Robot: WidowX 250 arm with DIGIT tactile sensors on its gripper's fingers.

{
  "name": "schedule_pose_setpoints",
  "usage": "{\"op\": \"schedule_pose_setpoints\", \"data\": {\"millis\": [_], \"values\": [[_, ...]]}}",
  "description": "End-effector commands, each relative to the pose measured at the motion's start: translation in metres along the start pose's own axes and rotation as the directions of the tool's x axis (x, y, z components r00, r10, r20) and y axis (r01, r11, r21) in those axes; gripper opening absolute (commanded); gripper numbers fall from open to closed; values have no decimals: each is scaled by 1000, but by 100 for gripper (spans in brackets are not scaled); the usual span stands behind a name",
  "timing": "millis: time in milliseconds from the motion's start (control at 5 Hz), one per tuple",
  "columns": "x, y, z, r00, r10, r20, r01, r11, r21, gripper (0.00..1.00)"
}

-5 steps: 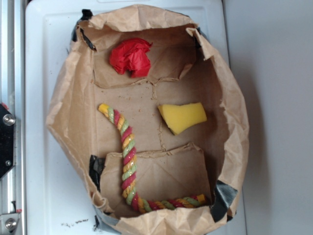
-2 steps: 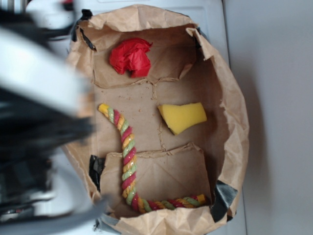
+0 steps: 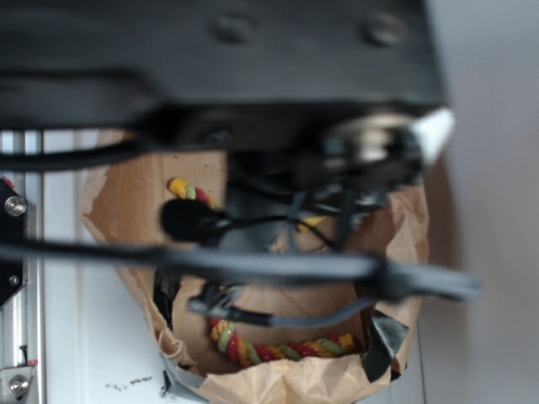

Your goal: Grab the multicolored rope.

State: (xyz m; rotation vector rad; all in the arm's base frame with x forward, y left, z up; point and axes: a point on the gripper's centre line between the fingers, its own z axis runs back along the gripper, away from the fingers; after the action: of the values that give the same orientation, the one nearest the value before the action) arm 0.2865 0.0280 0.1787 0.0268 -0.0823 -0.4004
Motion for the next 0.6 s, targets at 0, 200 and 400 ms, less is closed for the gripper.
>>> {"op": "schedule_pose_setpoints", "data": {"millis": [0, 200, 400], "values": [[18, -5, -40, 911, -412, 3, 412, 910, 47, 100], [15, -32, -60, 861, -508, -5, 508, 861, -11, 100], [8, -59, -70, 821, -570, 8, 570, 821, -36, 100]]}}
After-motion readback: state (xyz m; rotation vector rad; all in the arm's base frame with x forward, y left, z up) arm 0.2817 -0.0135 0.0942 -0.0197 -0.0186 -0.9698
